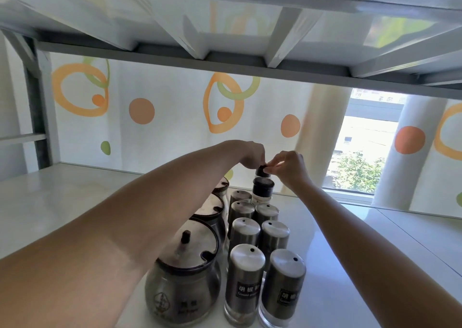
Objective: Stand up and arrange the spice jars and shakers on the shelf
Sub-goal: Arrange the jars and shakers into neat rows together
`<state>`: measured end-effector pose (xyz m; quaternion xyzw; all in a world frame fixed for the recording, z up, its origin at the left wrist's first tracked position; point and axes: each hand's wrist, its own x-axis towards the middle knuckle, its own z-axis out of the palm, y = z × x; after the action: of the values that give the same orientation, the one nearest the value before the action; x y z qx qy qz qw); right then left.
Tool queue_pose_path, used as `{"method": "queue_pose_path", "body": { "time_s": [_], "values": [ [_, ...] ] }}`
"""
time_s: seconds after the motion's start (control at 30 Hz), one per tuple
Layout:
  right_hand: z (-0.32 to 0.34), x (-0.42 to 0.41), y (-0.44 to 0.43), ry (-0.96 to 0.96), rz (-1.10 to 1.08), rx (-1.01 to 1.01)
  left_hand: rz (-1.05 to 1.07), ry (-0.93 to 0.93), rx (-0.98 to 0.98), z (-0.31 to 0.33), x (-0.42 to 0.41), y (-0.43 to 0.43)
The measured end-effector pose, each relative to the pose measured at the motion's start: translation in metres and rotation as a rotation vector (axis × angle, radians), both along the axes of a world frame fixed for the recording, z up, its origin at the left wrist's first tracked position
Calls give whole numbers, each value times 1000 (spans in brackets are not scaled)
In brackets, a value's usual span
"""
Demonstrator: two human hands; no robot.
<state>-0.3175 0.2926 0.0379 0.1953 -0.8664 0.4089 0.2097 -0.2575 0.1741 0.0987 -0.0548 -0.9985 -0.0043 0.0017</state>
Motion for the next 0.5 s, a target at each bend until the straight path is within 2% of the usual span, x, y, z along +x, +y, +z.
{"method": "queue_pose_path", "body": {
  "time_s": [0.5],
  "values": [
    [11, 14, -21, -8, 80, 108, 41, -1, -39, 4, 16, -20]
  ]
}}
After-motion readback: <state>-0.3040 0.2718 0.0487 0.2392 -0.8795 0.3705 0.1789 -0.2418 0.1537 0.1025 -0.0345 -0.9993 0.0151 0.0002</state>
